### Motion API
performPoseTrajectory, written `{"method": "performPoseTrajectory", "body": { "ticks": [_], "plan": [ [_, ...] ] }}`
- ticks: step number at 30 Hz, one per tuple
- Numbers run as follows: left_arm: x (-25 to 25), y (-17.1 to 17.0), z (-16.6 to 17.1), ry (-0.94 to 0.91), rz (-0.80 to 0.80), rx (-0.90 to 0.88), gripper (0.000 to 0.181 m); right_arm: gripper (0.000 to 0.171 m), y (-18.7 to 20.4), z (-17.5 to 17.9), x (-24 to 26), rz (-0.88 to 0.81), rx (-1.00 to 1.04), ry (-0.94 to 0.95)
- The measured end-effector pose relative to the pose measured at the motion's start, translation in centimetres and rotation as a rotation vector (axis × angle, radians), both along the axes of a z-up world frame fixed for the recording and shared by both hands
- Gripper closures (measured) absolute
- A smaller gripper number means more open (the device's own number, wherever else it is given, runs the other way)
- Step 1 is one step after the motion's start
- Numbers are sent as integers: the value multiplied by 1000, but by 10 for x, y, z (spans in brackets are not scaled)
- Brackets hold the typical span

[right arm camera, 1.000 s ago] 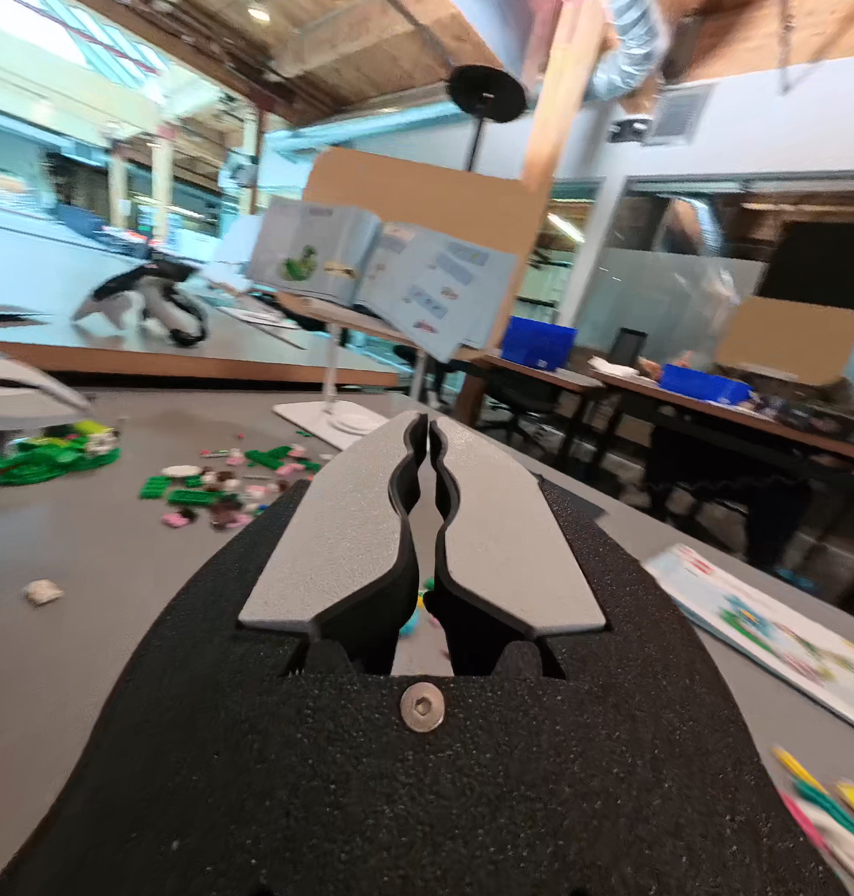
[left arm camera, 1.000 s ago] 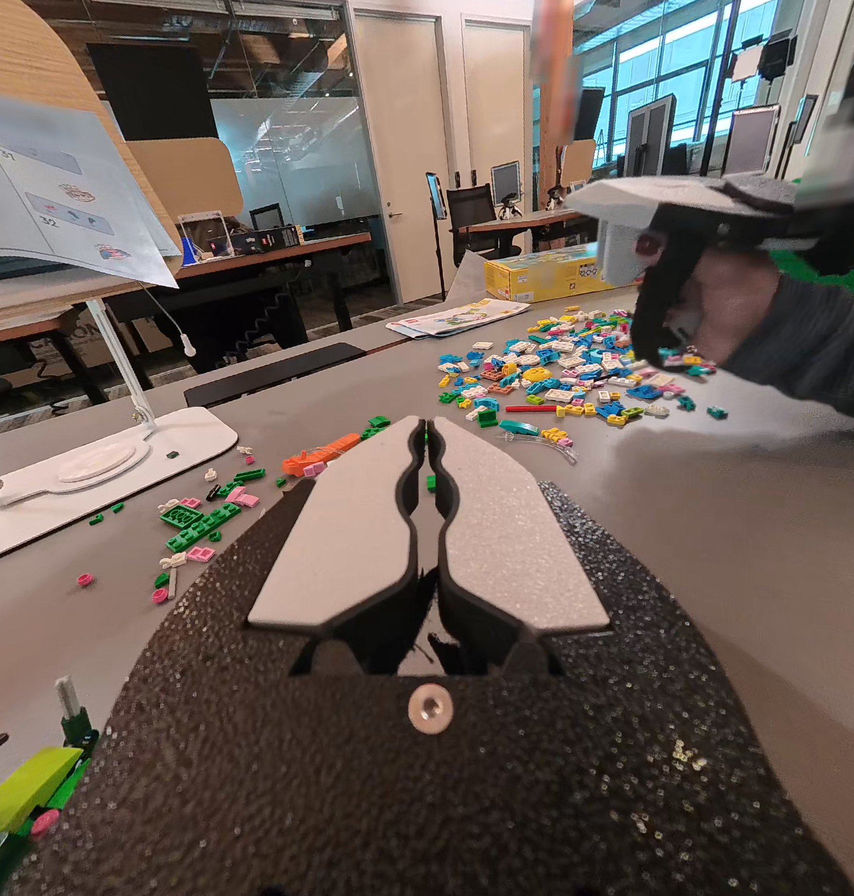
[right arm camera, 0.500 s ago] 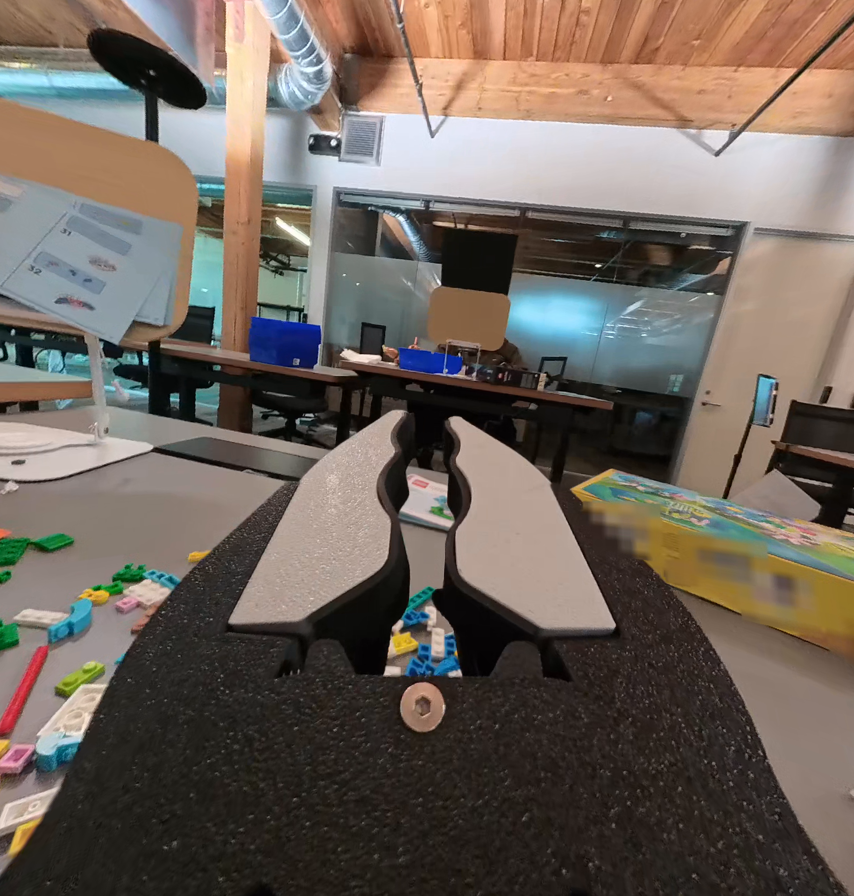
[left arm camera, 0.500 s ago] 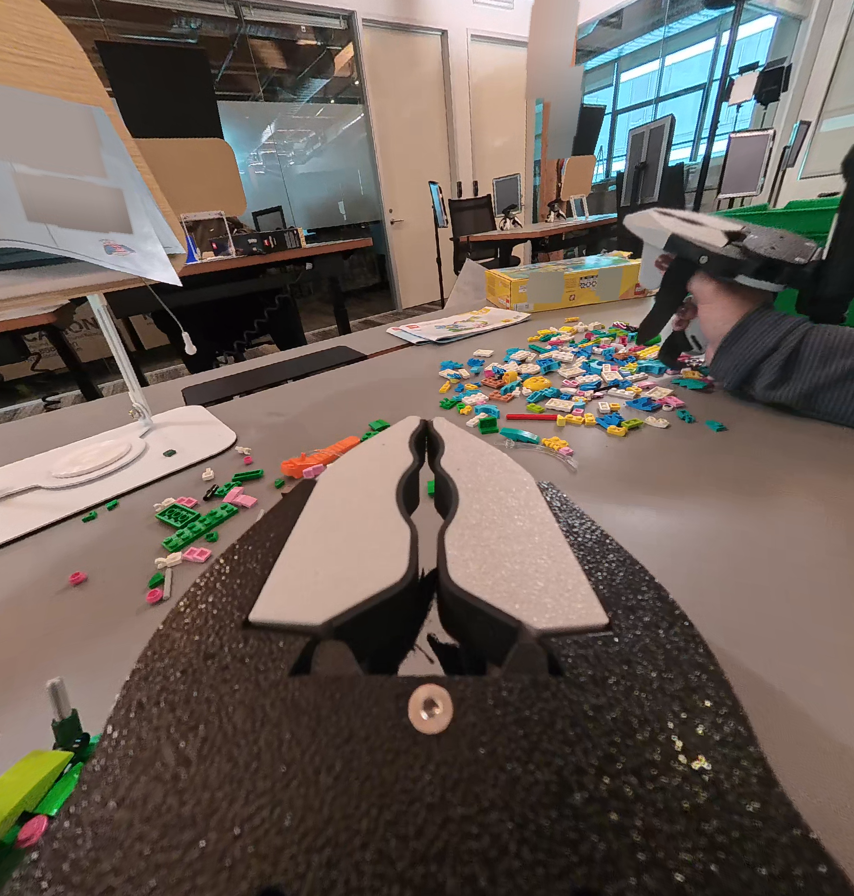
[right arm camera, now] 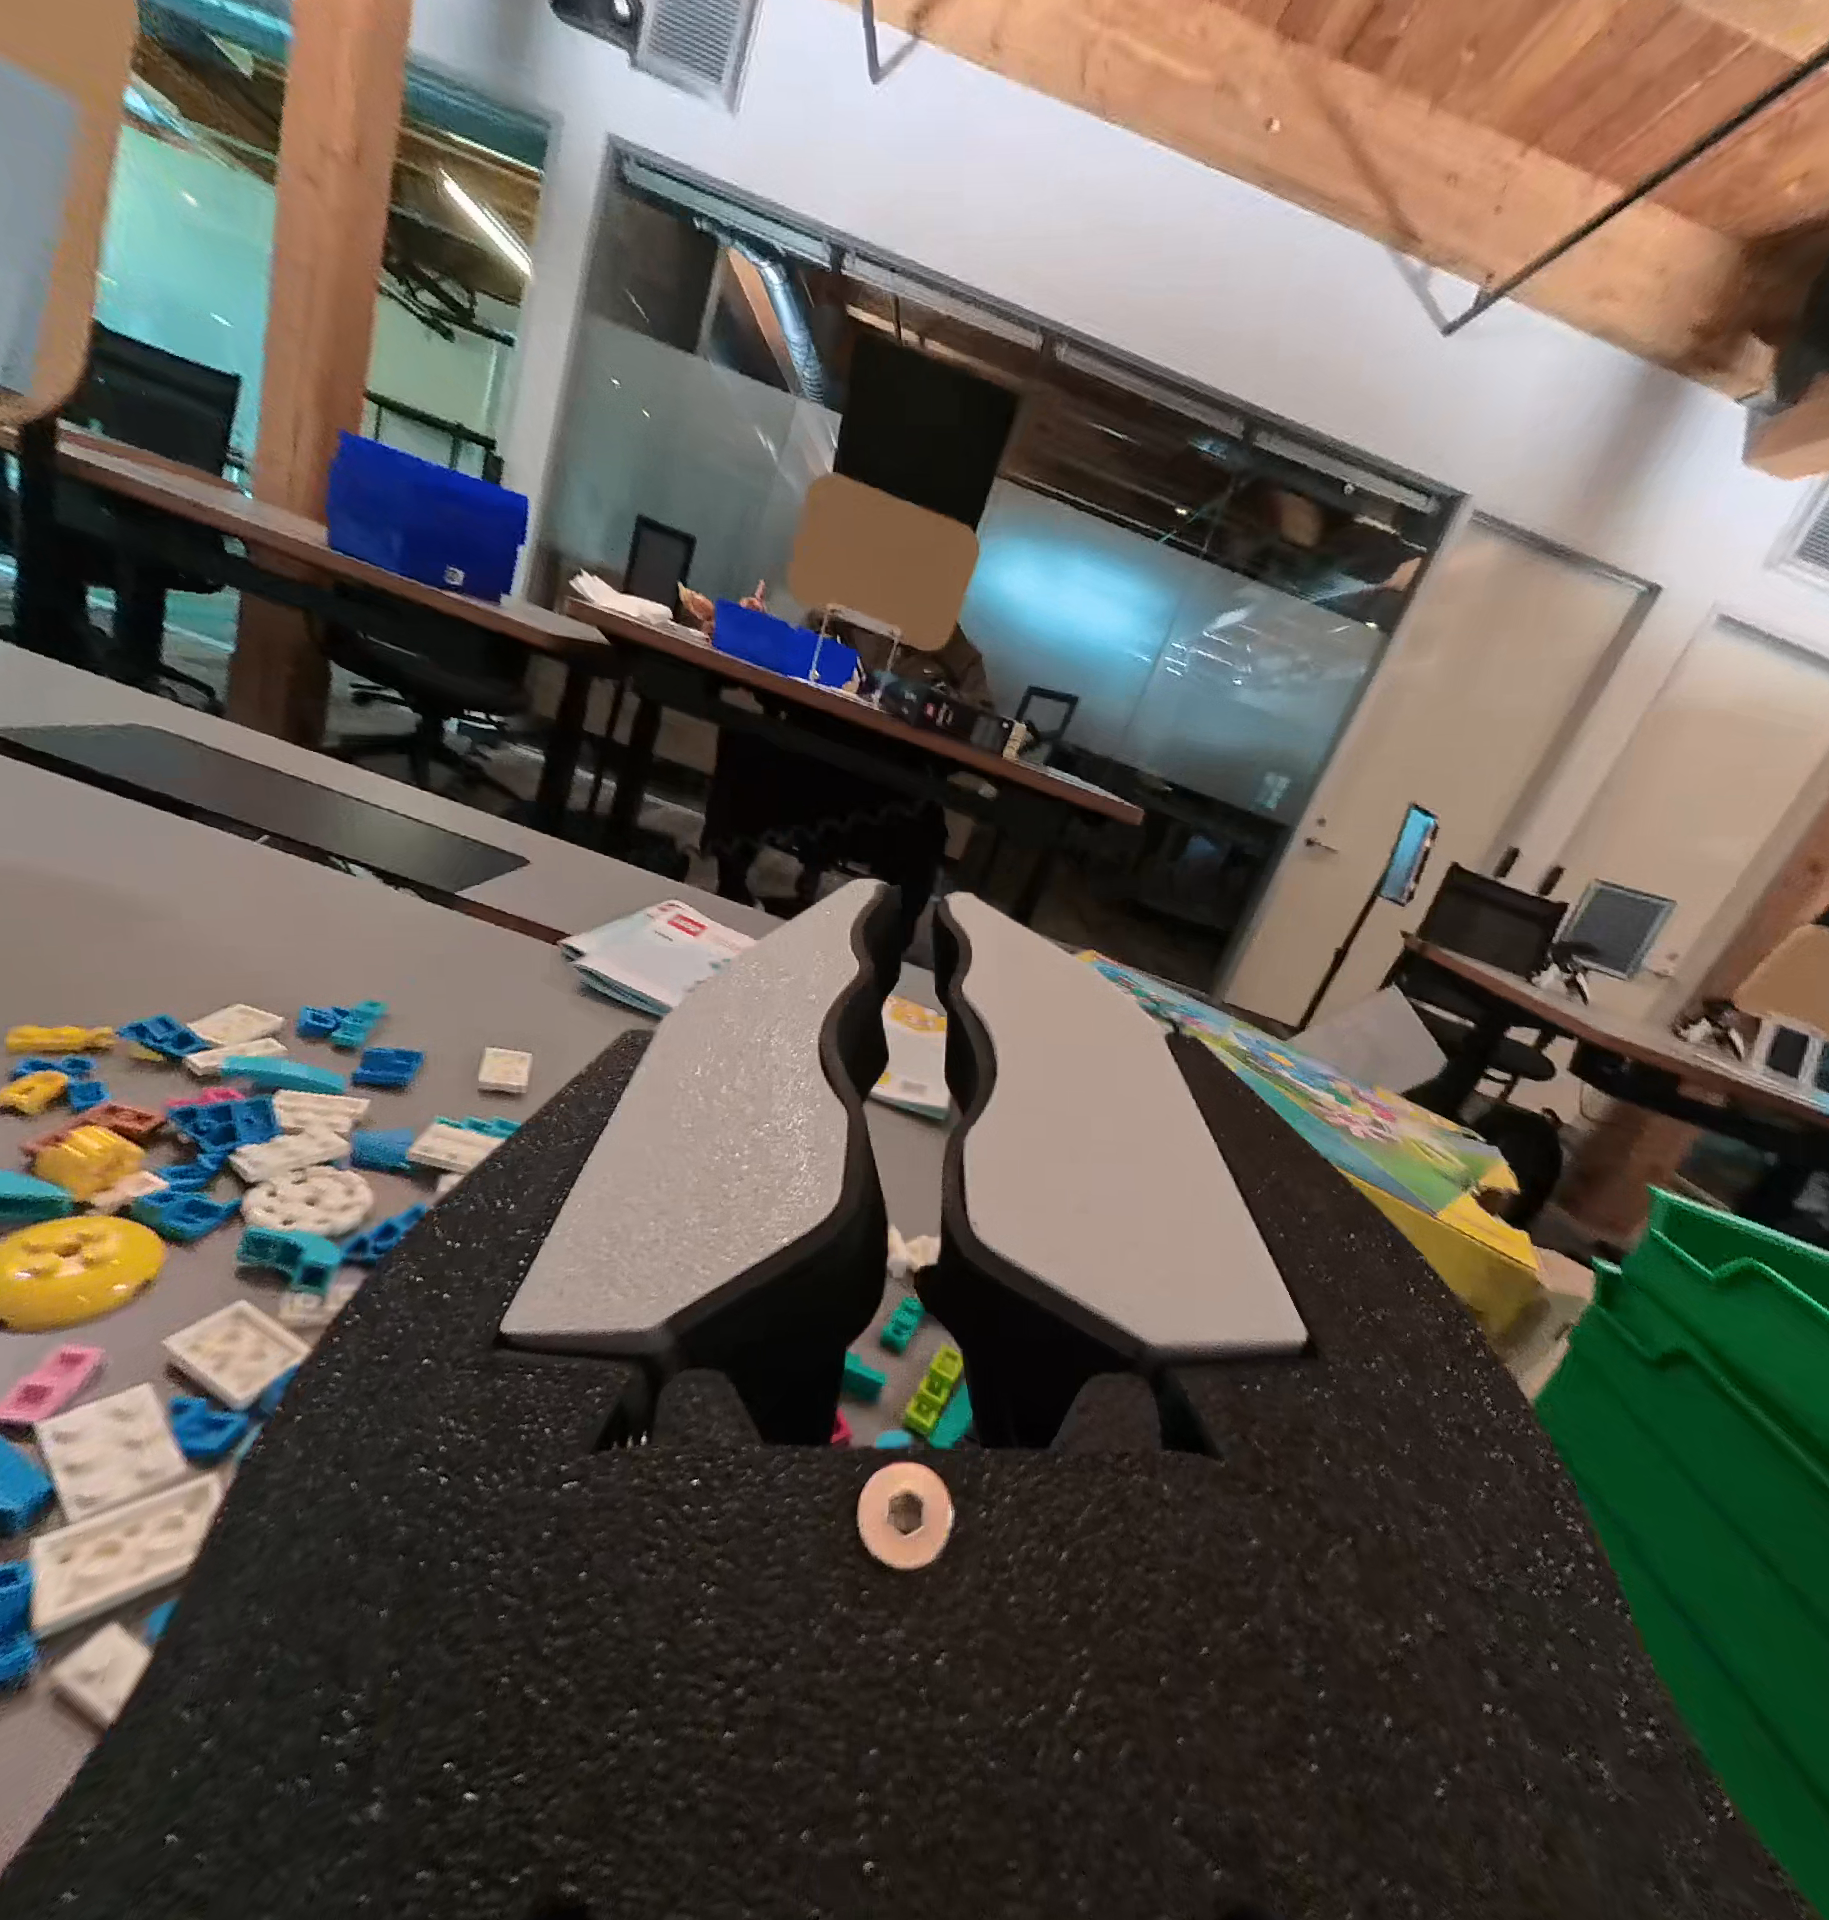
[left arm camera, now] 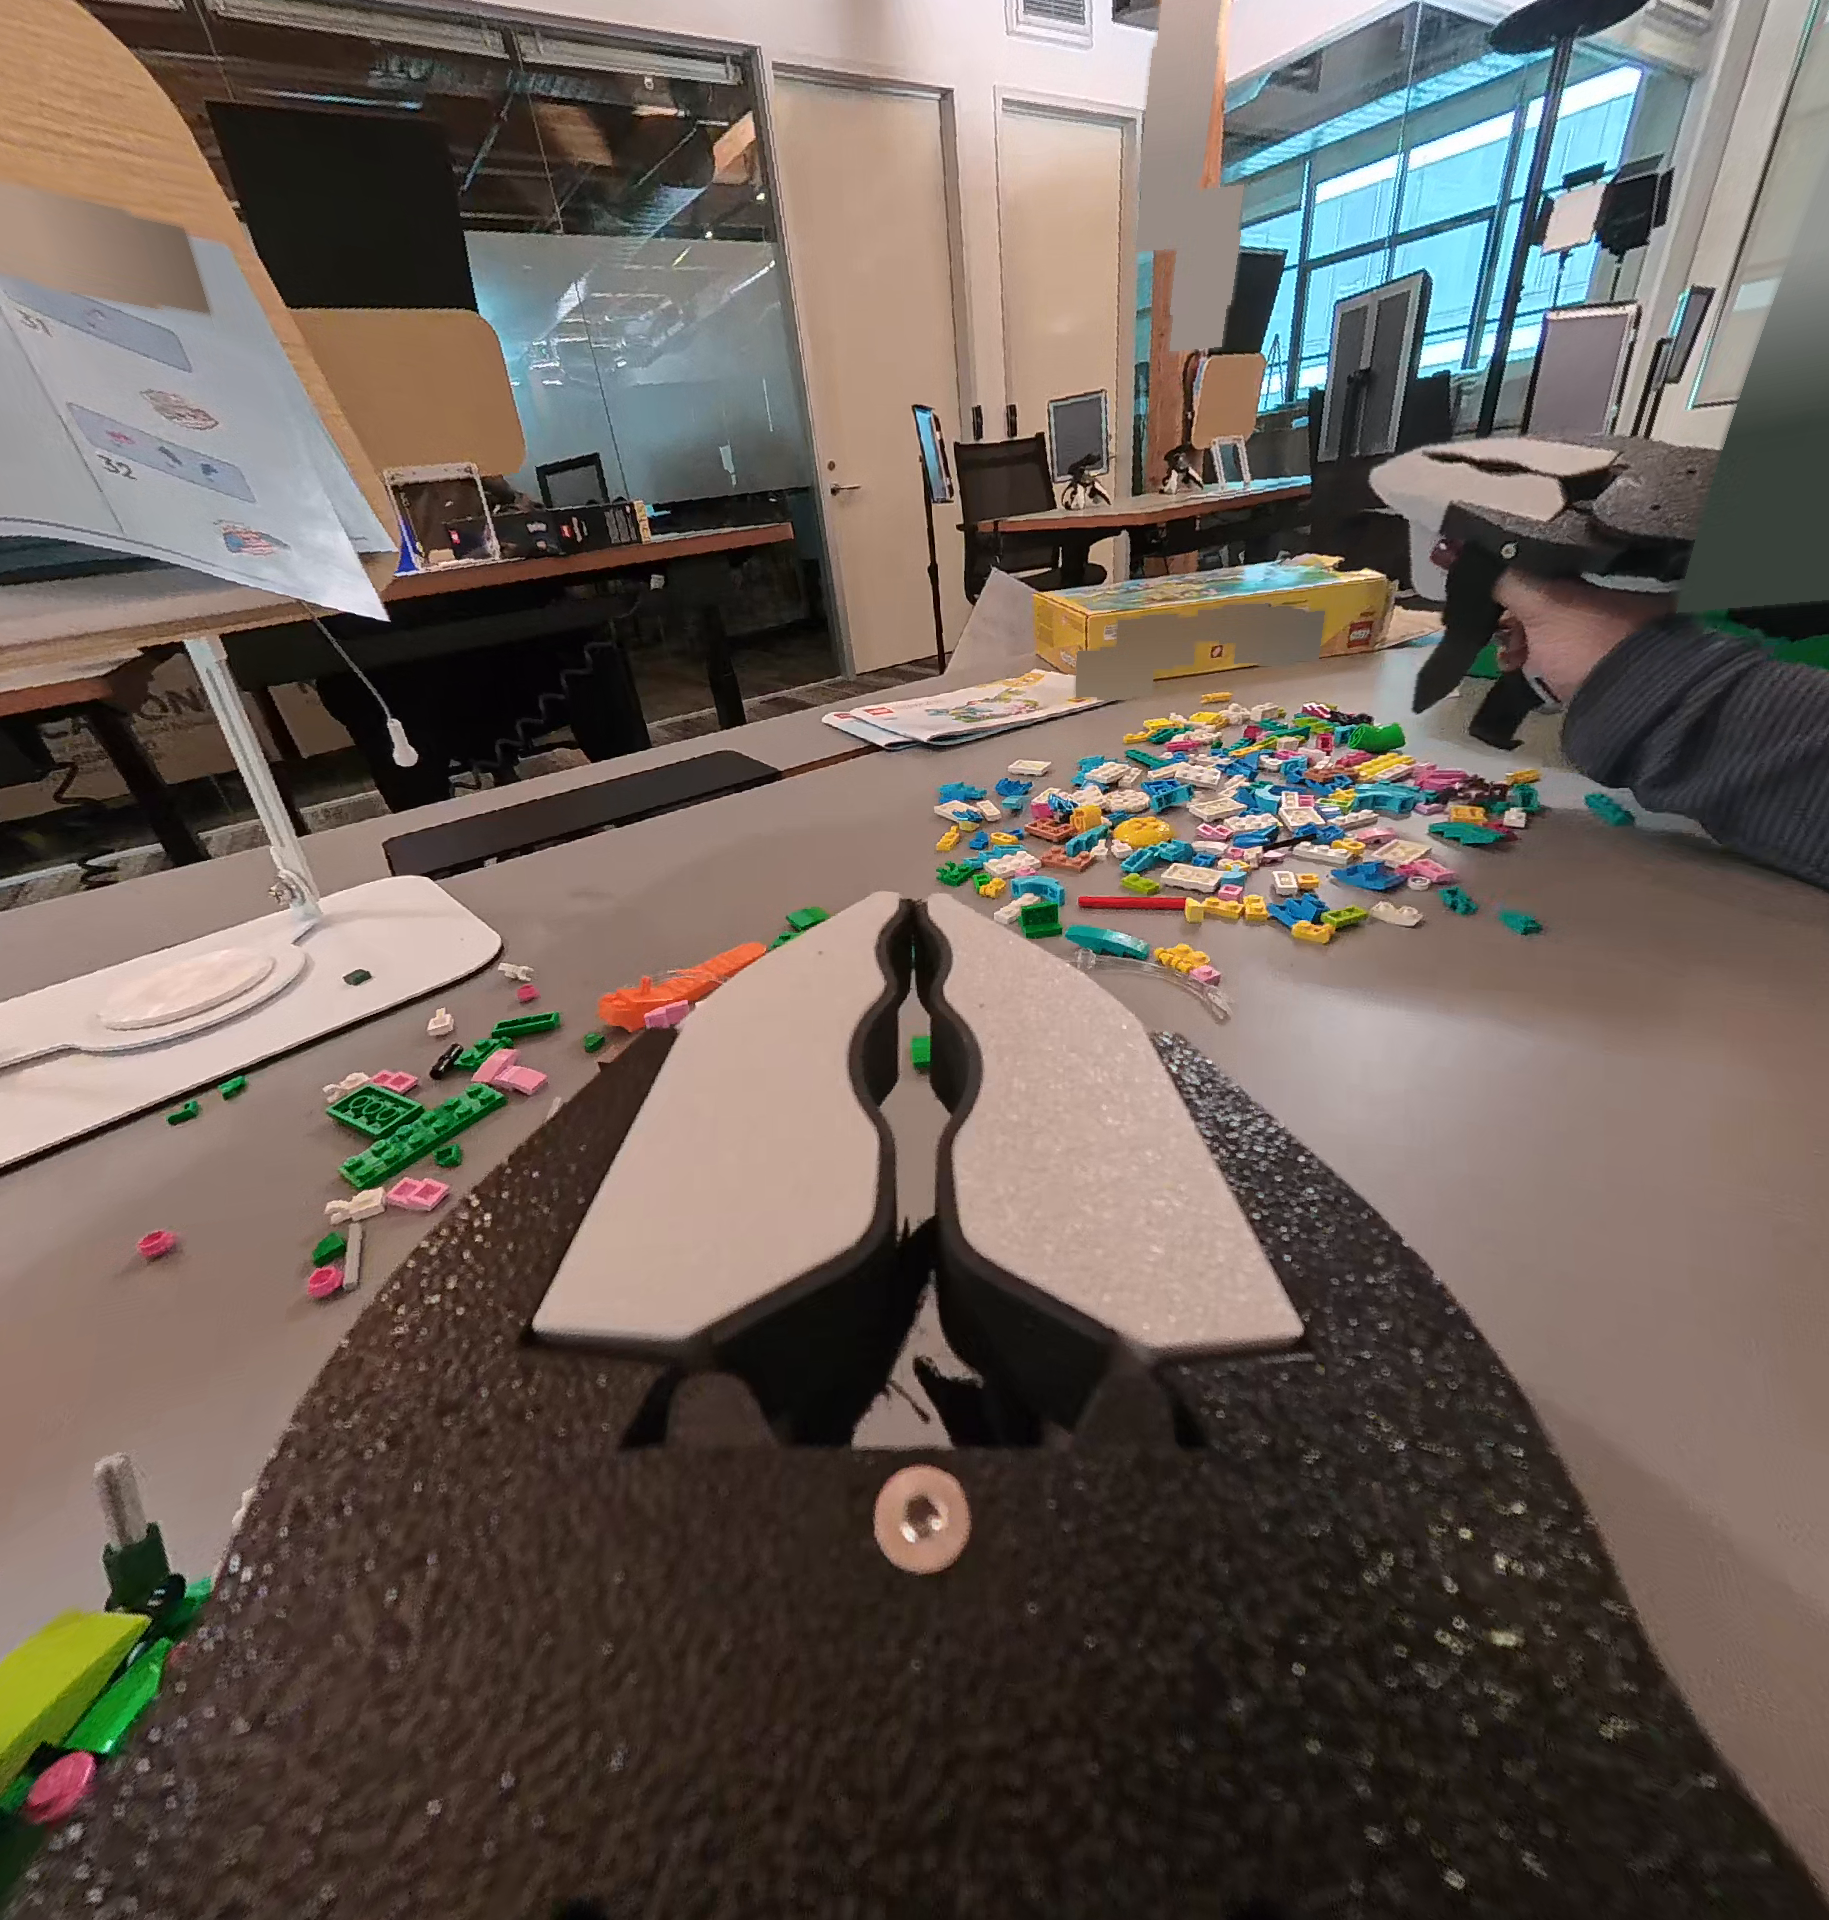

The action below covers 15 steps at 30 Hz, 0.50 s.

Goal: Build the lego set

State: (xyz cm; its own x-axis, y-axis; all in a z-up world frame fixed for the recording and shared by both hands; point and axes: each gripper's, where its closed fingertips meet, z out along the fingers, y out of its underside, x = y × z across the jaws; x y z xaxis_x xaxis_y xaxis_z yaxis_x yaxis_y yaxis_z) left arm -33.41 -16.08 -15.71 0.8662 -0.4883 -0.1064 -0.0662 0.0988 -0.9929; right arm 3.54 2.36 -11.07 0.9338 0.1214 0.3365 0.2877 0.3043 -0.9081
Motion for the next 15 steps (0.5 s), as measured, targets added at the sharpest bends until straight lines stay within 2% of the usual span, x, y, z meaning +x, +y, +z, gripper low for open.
{"method": "performPoseTrajectory", "body": {
  "ticks": [15],
  "plan": [
    [5,0,-4,41,-13,-8,181,171,6,-6,43,-39,-44,182]
  ]
}}
